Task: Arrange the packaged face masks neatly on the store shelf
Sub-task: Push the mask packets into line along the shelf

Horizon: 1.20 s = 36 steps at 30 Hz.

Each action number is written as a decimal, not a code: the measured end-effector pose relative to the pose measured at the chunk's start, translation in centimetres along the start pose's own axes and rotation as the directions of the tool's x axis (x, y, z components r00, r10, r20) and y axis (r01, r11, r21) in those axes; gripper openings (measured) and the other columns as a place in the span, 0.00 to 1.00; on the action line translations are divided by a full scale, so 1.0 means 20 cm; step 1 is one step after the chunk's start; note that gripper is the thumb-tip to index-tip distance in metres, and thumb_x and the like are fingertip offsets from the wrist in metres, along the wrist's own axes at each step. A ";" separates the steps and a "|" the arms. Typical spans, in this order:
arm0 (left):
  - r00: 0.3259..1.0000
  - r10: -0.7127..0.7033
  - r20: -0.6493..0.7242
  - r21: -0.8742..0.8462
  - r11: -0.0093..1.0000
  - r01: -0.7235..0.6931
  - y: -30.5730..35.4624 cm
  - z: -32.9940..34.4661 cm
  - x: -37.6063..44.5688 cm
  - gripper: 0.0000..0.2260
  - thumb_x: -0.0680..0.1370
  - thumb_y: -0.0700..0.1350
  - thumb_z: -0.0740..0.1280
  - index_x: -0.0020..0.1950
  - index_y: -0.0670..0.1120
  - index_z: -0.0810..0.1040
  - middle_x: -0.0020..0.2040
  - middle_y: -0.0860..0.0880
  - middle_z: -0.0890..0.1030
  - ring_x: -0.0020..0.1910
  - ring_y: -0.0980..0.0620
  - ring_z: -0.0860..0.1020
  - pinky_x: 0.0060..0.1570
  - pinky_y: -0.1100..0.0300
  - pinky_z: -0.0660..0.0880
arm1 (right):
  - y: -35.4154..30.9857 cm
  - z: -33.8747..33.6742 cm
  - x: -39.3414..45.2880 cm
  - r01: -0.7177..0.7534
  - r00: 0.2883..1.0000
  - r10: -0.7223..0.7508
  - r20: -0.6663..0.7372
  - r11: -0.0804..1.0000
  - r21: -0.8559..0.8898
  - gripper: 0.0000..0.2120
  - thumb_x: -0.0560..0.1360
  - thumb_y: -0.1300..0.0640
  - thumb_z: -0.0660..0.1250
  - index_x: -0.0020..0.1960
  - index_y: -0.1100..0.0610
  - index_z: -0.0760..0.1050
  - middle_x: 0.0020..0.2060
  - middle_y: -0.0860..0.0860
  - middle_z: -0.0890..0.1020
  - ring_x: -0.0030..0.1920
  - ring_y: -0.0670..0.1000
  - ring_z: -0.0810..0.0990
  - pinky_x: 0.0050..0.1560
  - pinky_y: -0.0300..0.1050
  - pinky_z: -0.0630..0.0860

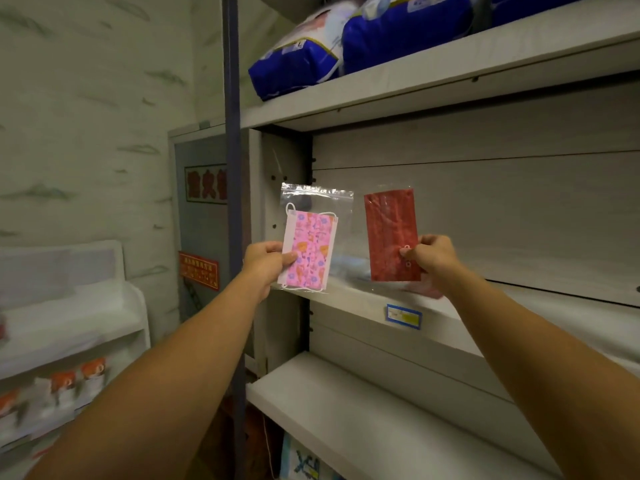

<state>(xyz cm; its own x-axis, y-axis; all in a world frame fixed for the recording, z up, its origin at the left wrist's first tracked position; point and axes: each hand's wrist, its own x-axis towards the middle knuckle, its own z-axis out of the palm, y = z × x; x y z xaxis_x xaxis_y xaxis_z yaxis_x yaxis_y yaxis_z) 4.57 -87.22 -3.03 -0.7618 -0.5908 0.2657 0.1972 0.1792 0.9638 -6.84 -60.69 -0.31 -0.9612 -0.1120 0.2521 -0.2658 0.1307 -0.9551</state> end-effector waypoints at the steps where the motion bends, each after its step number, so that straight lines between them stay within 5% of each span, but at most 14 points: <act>1: 1.000 -0.002 0.012 -0.002 1.000 0.002 -0.01 -0.03 0.04 0.09 0.77 0.37 0.72 0.56 0.40 0.82 0.52 0.44 0.85 0.49 0.45 0.85 0.51 0.45 0.83 | 0.01 0.05 0.01 0.004 1.000 -0.004 -0.005 1.000 0.001 0.06 0.77 0.64 0.71 0.53 0.61 0.76 0.50 0.57 0.81 0.49 0.55 0.81 0.49 0.50 0.78; 9: 0.997 0.037 0.072 0.014 0.999 -0.038 -0.01 -0.29 0.39 0.06 0.76 0.36 0.73 0.53 0.41 0.82 0.51 0.44 0.86 0.47 0.46 0.86 0.50 0.46 0.83 | 0.00 0.35 0.08 0.024 0.998 -0.023 -0.058 1.000 0.012 0.13 0.77 0.63 0.71 0.61 0.63 0.76 0.50 0.54 0.79 0.50 0.55 0.79 0.52 0.48 0.75; 16: 0.993 0.036 0.114 -0.038 0.999 -0.032 -0.13 -0.34 0.60 0.05 0.77 0.35 0.72 0.48 0.43 0.81 0.50 0.44 0.85 0.48 0.46 0.85 0.51 0.47 0.83 | 0.05 0.56 0.15 0.027 0.994 -0.022 -0.104 0.998 0.052 0.05 0.78 0.62 0.70 0.52 0.57 0.76 0.45 0.50 0.80 0.50 0.54 0.79 0.51 0.48 0.76; 25: 0.992 0.039 0.117 -0.068 0.997 -0.032 -0.22 -0.33 0.94 0.05 0.76 0.35 0.73 0.48 0.44 0.81 0.48 0.44 0.85 0.47 0.46 0.85 0.52 0.47 0.83 | 0.03 0.71 0.45 0.085 0.988 -0.077 -0.131 0.995 0.055 0.07 0.77 0.64 0.71 0.54 0.57 0.78 0.43 0.50 0.81 0.49 0.54 0.81 0.50 0.49 0.76; 33: 0.990 0.034 0.135 -0.033 0.999 -0.029 -0.29 -0.26 1.25 0.05 0.76 0.33 0.73 0.50 0.40 0.82 0.49 0.42 0.85 0.45 0.44 0.85 0.42 0.53 0.83 | 0.06 0.79 0.66 0.108 0.982 -0.098 -0.163 0.993 0.051 0.06 0.76 0.65 0.72 0.49 0.56 0.80 0.43 0.51 0.83 0.44 0.52 0.83 0.45 0.47 0.79; 36: 0.986 0.013 0.167 0.046 0.999 -0.021 -0.36 -0.21 1.36 0.05 0.74 0.34 0.75 0.47 0.42 0.82 0.49 0.41 0.85 0.47 0.43 0.85 0.49 0.48 0.83 | 0.07 0.81 0.69 0.099 0.976 -0.089 -0.201 0.994 0.041 0.05 0.76 0.66 0.71 0.49 0.57 0.79 0.44 0.52 0.83 0.42 0.50 0.82 0.41 0.43 0.78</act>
<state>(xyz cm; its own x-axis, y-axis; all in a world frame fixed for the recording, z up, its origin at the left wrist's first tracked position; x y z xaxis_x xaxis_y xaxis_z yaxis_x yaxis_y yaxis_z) -15.01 -107.82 -2.72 -0.8515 -0.4489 0.2708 0.1842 0.2274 0.9562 -19.20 -77.97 -0.73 -0.9289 0.0766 0.3622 -0.3565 0.0787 -0.9310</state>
